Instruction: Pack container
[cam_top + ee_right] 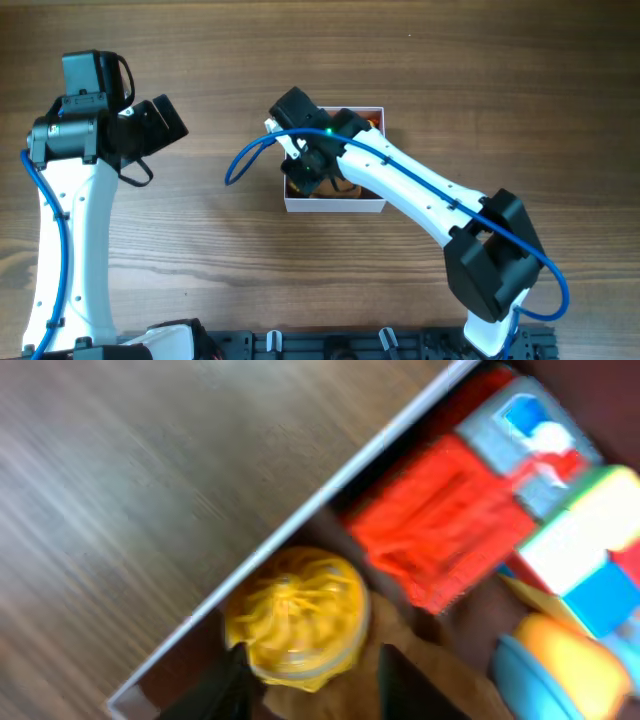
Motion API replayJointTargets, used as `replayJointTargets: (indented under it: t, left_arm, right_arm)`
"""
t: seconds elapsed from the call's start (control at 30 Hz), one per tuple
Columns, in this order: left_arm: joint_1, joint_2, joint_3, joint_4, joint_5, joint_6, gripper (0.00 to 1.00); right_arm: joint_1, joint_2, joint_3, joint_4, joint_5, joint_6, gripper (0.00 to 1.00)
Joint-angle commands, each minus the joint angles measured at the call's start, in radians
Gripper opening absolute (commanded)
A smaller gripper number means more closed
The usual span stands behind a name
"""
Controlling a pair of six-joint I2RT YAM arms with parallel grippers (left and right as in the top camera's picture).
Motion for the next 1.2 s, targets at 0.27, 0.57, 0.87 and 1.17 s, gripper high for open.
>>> replayJointTargets:
  t: [0.27,0.57,0.87,1.17]
  left_arm:
    - [-0.116,0.000,0.005,0.132,0.032,0.093,1.00]
    - [-0.130,-0.018,0.005,0.178,0.031,0.138,1.00]
    - [-0.189,-0.629,-0.349,0.249,0.015,0.137,1.00]
    - [-0.200,-0.965,-0.573,0.188,-0.003,0.137,1.00]
  right_arm:
    - [-0.573,-0.429,0.078,-0.011,0.165,0.241,0.97]
    - [-0.756,-0.500,0.059,-0.033,0.119,0.172,1.00]
    - [-0.740,-1.126,-0.447,-0.032,0.080,0.202,1.00]
    - [-0.706,-1.434,-0.756,0.007,0.157,0.255,1.00]
